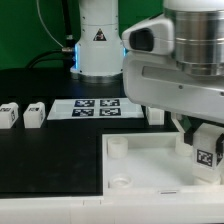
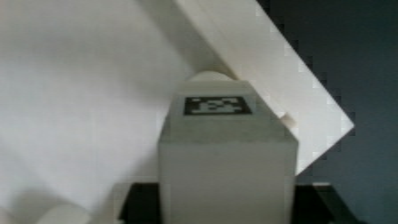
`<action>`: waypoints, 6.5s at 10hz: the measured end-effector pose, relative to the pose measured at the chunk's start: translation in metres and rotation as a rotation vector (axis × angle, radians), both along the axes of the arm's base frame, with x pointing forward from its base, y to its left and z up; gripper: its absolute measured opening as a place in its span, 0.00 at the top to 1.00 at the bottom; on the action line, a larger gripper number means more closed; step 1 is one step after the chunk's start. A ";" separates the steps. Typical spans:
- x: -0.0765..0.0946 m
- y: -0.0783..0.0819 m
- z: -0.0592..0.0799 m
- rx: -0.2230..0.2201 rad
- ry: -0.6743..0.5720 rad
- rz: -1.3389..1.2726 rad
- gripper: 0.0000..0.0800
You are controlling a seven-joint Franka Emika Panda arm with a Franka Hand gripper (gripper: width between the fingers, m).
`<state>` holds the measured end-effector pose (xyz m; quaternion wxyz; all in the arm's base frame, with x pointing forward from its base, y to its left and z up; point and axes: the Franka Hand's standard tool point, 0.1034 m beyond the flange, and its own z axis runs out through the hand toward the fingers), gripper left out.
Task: Assemble one leg
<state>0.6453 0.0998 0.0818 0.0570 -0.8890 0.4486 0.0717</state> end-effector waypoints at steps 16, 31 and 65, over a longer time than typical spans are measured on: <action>0.001 0.007 -0.005 0.017 -0.131 0.735 0.19; -0.004 0.001 -0.008 0.024 0.044 -0.503 0.64; -0.008 0.015 -0.015 0.042 -0.103 -0.027 0.20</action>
Offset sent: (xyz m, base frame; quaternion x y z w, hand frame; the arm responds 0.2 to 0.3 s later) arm 0.0000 0.0000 0.0000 0.0000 0.0000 0.1790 0.9838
